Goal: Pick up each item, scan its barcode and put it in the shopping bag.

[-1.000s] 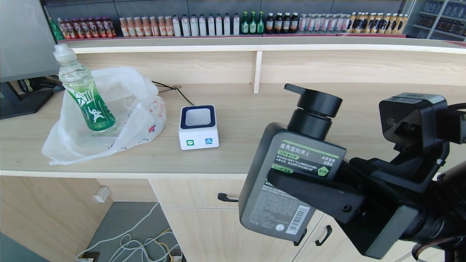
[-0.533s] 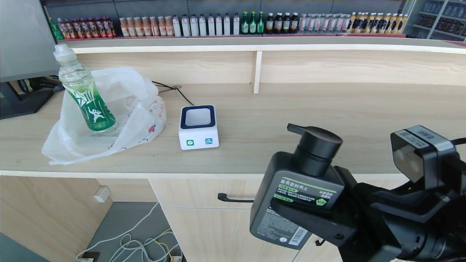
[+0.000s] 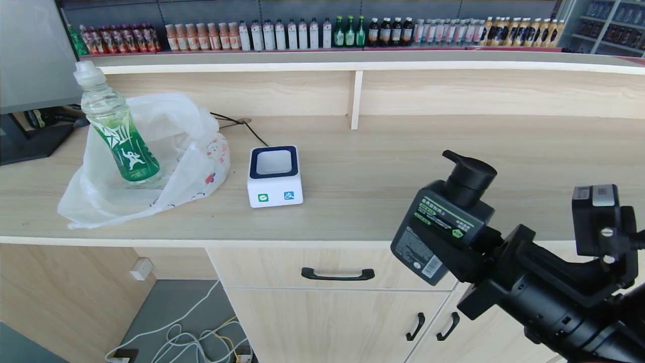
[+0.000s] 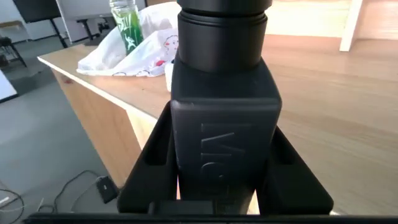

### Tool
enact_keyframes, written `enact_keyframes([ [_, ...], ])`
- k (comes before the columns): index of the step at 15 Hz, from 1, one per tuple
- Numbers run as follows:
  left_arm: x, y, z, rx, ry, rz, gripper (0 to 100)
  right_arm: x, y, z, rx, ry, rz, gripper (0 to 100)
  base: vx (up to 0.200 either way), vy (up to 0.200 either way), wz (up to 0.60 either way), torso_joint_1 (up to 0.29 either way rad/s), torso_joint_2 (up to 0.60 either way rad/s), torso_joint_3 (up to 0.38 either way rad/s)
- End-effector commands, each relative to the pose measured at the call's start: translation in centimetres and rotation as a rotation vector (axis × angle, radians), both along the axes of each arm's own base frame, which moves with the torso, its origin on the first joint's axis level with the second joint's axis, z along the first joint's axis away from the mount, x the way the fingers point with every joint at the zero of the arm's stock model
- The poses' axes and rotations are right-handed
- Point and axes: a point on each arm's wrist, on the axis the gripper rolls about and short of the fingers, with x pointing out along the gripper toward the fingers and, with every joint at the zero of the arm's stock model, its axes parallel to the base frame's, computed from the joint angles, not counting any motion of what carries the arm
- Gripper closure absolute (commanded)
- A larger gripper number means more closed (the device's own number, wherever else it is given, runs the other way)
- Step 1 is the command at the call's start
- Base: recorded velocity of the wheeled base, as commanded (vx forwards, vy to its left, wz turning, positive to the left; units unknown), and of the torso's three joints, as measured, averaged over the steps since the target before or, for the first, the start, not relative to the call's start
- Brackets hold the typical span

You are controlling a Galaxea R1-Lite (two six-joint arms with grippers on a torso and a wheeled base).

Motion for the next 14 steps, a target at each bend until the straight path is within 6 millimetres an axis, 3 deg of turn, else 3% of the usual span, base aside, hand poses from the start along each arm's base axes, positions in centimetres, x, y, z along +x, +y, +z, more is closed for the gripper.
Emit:
enact_keyframes([
  [1, 0.0, 0.0, 0.0, 0.002, -0.001, 0.000, 0, 0.8, -1.6, 0.2, 0.009, -0.005, -0.129, 100, 0.000, 0.000, 0.00, 0.000, 0.00, 0.000],
  [4, 0.0, 0.0, 0.0, -0.001, -0.001, 0.000, 0, 2.0, -3.8, 0.7, -0.036, -0.058, -0.312, 100, 0.000, 0.000, 0.00, 0.000, 0.00, 0.000],
  [11, 0.0, 0.0, 0.0, -0.001, -0.001, 0.000, 0, 2.9, -3.4, 0.6, -0.056, -0.067, -0.330, 100, 0.000, 0.000, 0.00, 0.000, 0.00, 0.000],
  [14, 0.0, 0.0, 0.0, -0.001, -0.001, 0.000, 0, 2.8, -3.5, 0.6, -0.055, -0.066, -0.329, 100, 0.000, 0.200, 0.00, -0.001, 0.00, 0.002],
])
